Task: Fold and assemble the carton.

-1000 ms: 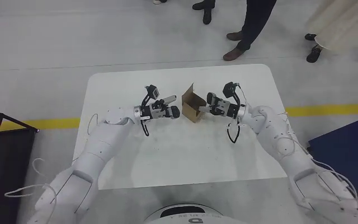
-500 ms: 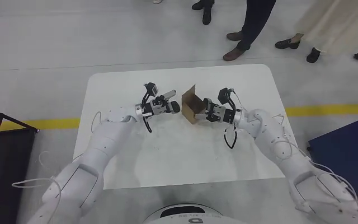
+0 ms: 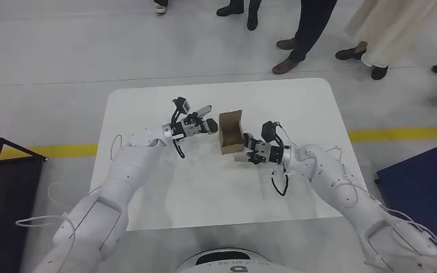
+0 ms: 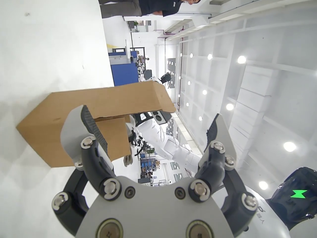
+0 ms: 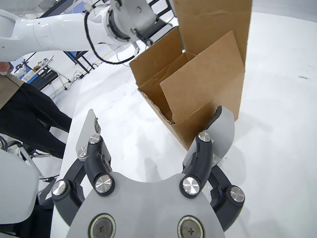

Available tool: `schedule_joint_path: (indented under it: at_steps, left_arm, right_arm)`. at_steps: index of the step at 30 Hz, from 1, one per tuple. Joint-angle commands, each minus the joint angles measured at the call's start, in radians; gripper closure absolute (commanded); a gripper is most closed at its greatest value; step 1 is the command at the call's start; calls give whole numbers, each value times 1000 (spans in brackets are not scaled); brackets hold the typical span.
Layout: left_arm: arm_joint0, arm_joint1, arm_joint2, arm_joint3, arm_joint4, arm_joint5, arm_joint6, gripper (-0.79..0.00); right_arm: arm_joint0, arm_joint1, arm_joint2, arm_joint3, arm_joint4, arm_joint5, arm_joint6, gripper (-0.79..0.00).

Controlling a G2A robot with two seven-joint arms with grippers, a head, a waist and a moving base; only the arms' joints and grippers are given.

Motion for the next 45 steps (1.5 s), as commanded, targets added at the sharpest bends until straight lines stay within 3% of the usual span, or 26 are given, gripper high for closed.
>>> schedule_joint_path:
  at_steps: [1,6,10,14,20,24,31,33,42,45]
  left_arm:
    - [-7,4,-17,12,-7,-12,1,-785]
    - [-18,17,-64,24,-33,-27,-17,-785]
    - [-5,39,-113,32,-58,-37,-64,-785]
    - [45,74,-162,-17,-63,29,-145,-785]
    - [156,126,-225,-186,6,62,-178,-785]
    - [199,142,-221,-258,102,45,-161,-785]
    - [200,134,-173,-288,165,2,-118,-785]
    - [192,129,-153,-283,180,-6,-110,-785]
    - [162,109,-80,-248,184,-17,-100,-785]
    - [158,108,-69,-245,181,-19,-98,-785]
  right_arm:
    - [-6,10,-11,-25,-6,0,1,-696]
    - [-11,33,-15,-59,-12,0,-34,-702]
    - [-39,56,31,-94,-25,0,-182,-705]
    - [-69,66,66,-72,24,2,-332,-699]
    - [-29,26,30,12,140,44,-247,-656]
    - [-3,2,5,35,223,135,-125,-600]
    - [30,-21,-11,-2,411,320,176,-508]
    - [28,-20,-4,-23,421,363,216,-431]
    - [-4,-13,32,-132,434,544,371,-366]
    - [-19,-9,48,-178,430,586,389,-385]
